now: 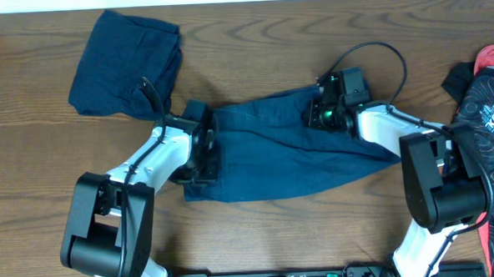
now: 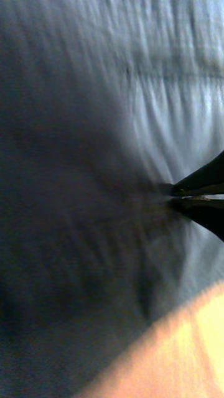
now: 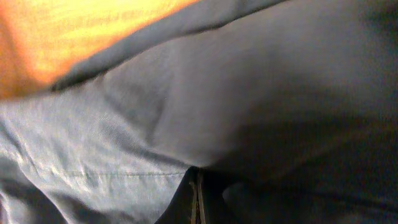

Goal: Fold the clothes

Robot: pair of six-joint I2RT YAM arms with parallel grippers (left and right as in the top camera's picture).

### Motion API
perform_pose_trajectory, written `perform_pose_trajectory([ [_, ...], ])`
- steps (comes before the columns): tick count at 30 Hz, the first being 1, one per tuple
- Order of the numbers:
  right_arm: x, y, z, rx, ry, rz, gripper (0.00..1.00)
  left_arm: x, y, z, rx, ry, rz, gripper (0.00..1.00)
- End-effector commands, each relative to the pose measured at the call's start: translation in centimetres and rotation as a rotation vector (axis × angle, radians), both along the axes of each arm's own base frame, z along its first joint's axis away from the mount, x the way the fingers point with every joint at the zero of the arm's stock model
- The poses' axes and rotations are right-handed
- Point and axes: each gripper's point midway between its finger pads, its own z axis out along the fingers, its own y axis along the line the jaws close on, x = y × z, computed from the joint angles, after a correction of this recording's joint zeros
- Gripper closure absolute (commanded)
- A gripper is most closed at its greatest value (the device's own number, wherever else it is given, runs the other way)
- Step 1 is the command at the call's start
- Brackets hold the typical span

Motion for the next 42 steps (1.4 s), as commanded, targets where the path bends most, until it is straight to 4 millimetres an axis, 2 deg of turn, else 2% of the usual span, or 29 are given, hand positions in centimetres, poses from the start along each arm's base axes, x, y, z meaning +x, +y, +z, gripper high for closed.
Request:
perform_pose_trajectory([
  [1,1.0,-5.1,-3.1,-0.078,0.063,-0.213,0.99,-0.5,3.7,-0.4,0.164,0.018,0.049,0.94],
  [5,1.6,-5.3,-2.5,-0.013,0.044,-0.196,0.99,-0.5,4.9,-0.3,0.166,0.030,0.100,0.94],
  [8,1.6,-3.2,-1.0,0.086,-0.021,-0.034,0.98,-0.3,5.0,0.1,0.137,0.022,0.129,0.94],
  [9,1.4,-2.3,0.0,0.129,-0.064,0.053,0.98,0.1,4.4,0.6,0.096,0.007,0.127,0.94],
  [12,1.0,-1.3,2.1,0.185,-0.114,0.137,0.97,1.0,2.2,2.6,-0.033,-0.047,0.093,0.94],
  [16,0.1,-0.8,5.4,0.216,-0.137,0.176,0.99,2.9,-2.0,7.2,-0.263,-0.216,0.033,0.91],
  [18,-0.8,-0.6,6.7,0.215,-0.126,0.184,0.99,3.8,-3.4,9.0,-0.321,-0.304,-0.003,0.90],
  [20,-2.0,-0.1,7.3,0.215,-0.095,0.195,0.99,4.6,-4.7,10.3,-0.356,-0.376,-0.041,0.90],
  [22,-3.4,0.7,7.2,0.216,-0.042,0.214,0.99,5.3,-6.3,10.7,-0.383,-0.430,-0.088,0.93],
  [25,-5.4,2.1,5.7,0.182,0.042,0.245,0.99,5.7,-8.9,9.6,-0.410,-0.455,-0.159,0.93],
  [28,-6.4,2.9,4.0,0.107,0.083,0.263,0.99,5.6,-10.8,7.1,-0.406,-0.418,-0.206,0.94],
  [30,-6.8,3.4,3.0,0.073,0.109,0.261,0.99,5.7,-11.5,5.1,-0.398,-0.384,-0.217,0.94],
  [33,-7.1,3.9,1.8,0.053,0.144,0.241,0.99,5.1,-11.4,2.0,-0.372,-0.299,-0.197,0.94],
  [37,-6.1,2.5,-0.1,-0.013,0.188,0.095,0.99,3.1,-10.9,-0.5,-0.357,-0.169,-0.177,0.94],
  [42,-2.5,0.9,-0.7,-0.016,0.121,-0.069,0.98,0.1,-9.2,-0.9,-0.300,-0.036,-0.152,0.94],
])
